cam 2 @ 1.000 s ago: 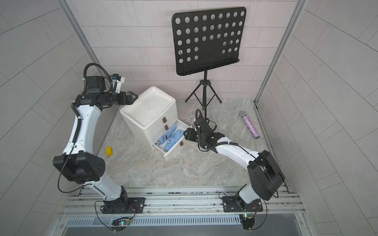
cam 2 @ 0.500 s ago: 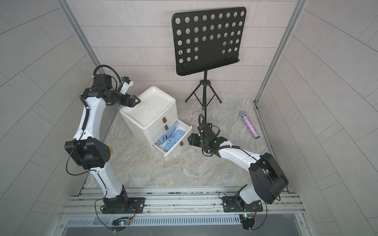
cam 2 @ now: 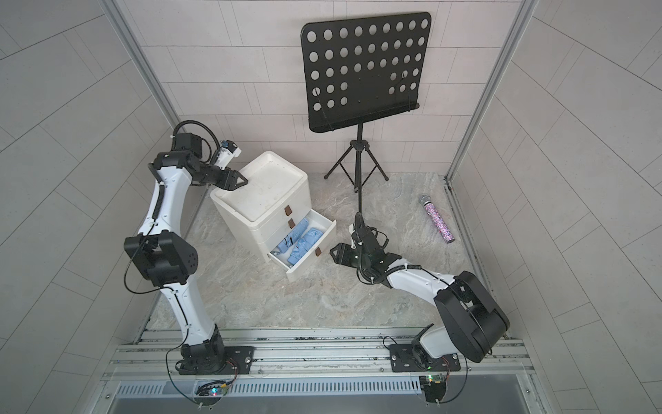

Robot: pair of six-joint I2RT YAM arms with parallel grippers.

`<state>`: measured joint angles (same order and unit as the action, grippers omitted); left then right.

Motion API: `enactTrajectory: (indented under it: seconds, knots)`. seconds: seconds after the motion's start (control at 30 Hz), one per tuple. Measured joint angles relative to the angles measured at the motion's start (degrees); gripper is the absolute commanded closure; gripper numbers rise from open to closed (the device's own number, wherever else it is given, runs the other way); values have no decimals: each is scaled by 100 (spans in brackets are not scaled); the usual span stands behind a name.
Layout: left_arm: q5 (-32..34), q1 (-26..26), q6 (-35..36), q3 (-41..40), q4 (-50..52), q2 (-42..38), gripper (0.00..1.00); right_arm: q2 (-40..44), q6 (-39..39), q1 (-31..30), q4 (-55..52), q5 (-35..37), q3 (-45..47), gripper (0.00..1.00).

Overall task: Place the umbrella in the drawer by color
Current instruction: Close the drawer in the storage box.

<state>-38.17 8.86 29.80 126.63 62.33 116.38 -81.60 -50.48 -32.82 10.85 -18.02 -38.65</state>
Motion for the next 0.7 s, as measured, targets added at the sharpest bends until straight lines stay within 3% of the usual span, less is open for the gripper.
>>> enactTrajectory:
  seconds: [0.4, 0.7]
  knots:
    - [-157, 13, 48, 76, 76, 57, 46, -417, -326, 118, 1266, -363, 365, 42]
    - [-273, 26, 48, 79, 98, 63, 50, -1224, -807, 199, 2330, -621, 538, 57]
